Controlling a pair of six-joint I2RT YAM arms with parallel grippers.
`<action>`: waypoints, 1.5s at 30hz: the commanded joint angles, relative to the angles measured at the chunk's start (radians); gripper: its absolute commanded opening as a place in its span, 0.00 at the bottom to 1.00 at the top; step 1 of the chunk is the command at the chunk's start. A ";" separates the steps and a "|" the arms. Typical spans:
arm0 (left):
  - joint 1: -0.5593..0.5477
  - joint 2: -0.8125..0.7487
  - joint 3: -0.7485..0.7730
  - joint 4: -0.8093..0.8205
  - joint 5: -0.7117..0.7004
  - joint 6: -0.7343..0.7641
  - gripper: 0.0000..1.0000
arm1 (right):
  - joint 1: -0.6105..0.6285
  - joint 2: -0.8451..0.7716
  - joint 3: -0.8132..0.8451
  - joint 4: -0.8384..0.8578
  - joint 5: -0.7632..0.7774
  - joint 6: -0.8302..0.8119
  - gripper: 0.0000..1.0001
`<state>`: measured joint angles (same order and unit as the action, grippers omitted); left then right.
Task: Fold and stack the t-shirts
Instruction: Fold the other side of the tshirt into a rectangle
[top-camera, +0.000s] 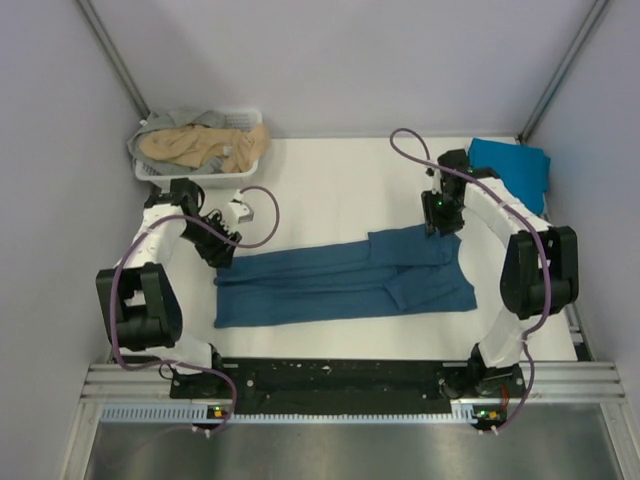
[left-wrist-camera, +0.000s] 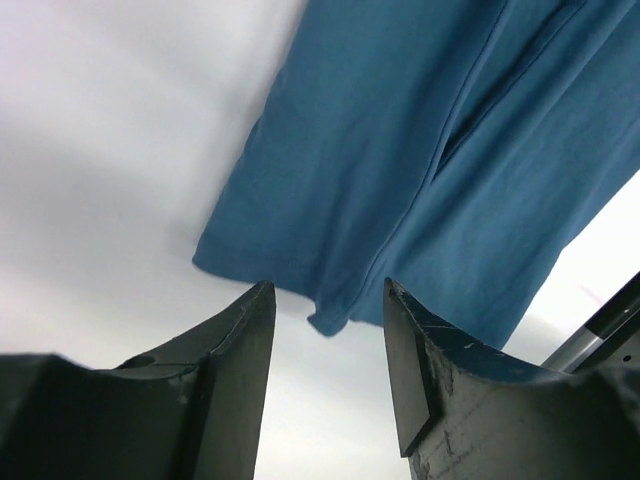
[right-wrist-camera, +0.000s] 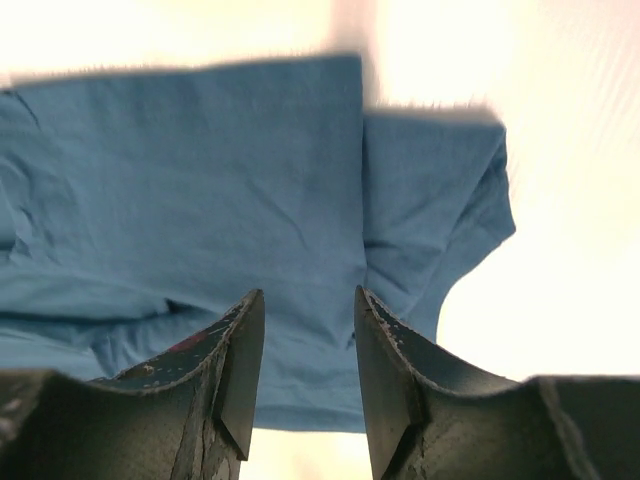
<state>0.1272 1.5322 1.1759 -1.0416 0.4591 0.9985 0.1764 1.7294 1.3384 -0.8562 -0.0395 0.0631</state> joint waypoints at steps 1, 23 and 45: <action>-0.026 0.072 -0.025 0.060 0.029 -0.040 0.53 | -0.026 0.074 0.041 0.059 -0.040 0.047 0.41; -0.038 0.050 -0.097 -0.052 0.165 0.104 0.54 | -0.083 0.035 -0.120 0.095 -0.054 0.053 0.00; -0.097 -0.010 -0.272 0.206 -0.034 0.049 0.42 | -0.084 -0.031 -0.110 0.049 -0.060 0.047 0.12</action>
<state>0.0360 1.5364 0.9245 -0.8684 0.4450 1.0489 0.0998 1.7493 1.2110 -0.7944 -0.1017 0.1078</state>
